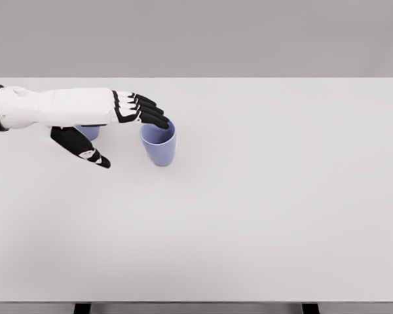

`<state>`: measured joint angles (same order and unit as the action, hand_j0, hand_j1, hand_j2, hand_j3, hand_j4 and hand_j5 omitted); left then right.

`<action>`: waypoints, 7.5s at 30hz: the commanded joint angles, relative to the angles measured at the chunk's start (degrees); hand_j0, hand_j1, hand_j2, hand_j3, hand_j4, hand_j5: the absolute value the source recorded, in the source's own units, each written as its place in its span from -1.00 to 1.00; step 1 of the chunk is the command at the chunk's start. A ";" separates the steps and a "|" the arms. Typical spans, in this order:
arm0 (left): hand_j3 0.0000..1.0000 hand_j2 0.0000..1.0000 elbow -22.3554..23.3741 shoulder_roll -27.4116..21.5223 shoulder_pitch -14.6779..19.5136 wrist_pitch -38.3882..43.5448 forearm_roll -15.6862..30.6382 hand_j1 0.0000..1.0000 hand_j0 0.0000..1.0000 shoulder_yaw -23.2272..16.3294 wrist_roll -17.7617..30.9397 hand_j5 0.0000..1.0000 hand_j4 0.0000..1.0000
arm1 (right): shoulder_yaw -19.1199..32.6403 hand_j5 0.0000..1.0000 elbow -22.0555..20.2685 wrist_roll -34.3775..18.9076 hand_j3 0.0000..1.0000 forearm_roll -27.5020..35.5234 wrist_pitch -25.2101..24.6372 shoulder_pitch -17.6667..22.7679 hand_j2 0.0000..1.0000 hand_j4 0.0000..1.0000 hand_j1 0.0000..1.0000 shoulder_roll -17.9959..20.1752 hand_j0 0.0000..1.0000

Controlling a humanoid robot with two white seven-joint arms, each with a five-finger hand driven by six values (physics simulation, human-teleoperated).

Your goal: Place the right cup on the left cup with left arm

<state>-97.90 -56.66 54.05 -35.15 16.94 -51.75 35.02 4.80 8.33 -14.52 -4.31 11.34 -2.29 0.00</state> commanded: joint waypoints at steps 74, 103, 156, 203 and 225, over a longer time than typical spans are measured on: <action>0.04 0.04 31.55 23.35 0.62 0.15 -18.09 0.04 0.04 -3.70 -0.02 0.04 0.04 | -0.14 1.00 0.46 0.01 1.00 0.09 0.00 0.61 1.00 1.00 1.00 0.00 1.00; 0.05 0.05 29.44 0.67 10.64 0.15 -4.46 0.05 0.05 -4.85 -0.02 0.05 0.05 | -0.14 1.00 0.46 0.01 1.00 0.09 0.00 0.61 1.00 1.00 1.00 0.00 1.00; 0.06 0.06 37.87 4.80 9.06 0.15 -5.08 0.06 0.06 -4.94 -0.02 0.06 0.06 | -0.14 1.00 0.46 0.01 1.00 0.09 0.00 0.53 1.00 1.00 1.00 0.00 1.00; 0.09 0.09 39.46 5.94 8.09 0.15 -6.48 0.09 0.09 -4.76 -0.02 0.09 0.09 | -0.14 1.00 0.46 0.01 1.00 0.09 0.00 0.53 1.00 1.00 1.00 0.00 1.00; 0.73 0.73 40.16 6.03 8.09 0.15 -6.57 0.73 0.73 -4.50 -0.02 0.73 0.73 | -0.14 1.00 0.46 0.01 1.00 0.09 0.00 0.53 1.00 1.00 1.00 0.00 1.00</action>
<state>-57.74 -50.59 62.14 -35.09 10.28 -56.48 34.91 4.65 8.79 -14.49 -4.20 11.33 -1.67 0.00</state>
